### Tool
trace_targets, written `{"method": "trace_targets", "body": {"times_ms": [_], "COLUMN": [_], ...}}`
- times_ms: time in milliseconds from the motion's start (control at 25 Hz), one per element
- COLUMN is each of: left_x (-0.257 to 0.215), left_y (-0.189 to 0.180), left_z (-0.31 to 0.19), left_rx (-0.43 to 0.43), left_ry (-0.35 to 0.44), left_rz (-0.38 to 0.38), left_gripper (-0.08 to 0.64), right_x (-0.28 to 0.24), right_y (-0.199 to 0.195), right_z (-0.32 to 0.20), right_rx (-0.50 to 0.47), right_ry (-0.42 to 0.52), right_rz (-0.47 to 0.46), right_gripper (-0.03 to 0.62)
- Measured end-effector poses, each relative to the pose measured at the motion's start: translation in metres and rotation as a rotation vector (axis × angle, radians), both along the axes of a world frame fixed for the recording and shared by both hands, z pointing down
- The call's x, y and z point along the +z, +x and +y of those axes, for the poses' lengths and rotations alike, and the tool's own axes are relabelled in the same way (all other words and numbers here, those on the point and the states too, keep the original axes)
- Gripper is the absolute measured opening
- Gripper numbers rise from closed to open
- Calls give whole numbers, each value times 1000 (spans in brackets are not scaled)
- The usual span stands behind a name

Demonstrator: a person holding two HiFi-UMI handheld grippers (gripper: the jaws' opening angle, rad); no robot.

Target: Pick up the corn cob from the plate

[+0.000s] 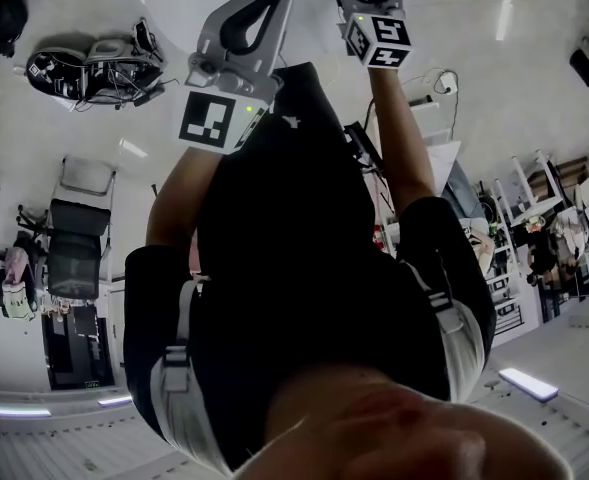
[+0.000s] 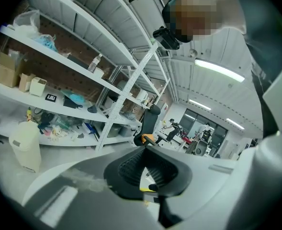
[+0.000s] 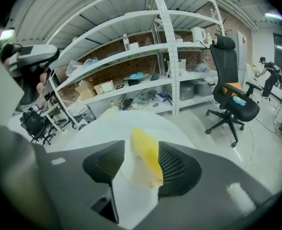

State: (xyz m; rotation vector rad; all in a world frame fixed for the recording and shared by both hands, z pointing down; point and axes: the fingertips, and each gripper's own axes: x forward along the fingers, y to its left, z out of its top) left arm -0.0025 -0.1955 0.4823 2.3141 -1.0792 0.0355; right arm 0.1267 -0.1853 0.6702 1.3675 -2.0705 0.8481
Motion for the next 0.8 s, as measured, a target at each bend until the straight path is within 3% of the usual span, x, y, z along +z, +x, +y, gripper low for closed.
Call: {"method": "trace_targets", "body": {"times_ms": [360, 800], "left_x": [11, 20], "left_y": [1, 1], "left_z": [-2, -1], "left_rx": [9, 8], "left_ry": [-23, -42], "left_rz": [4, 13], "left_gripper": [2, 2], "right_x": [13, 23], "right_y": [5, 9], "right_z": [-8, -23], "right_rx": [-131, -227], "right_ry": [6, 19], "right_rz": [101, 164], "right_gripper": [293, 293]}}
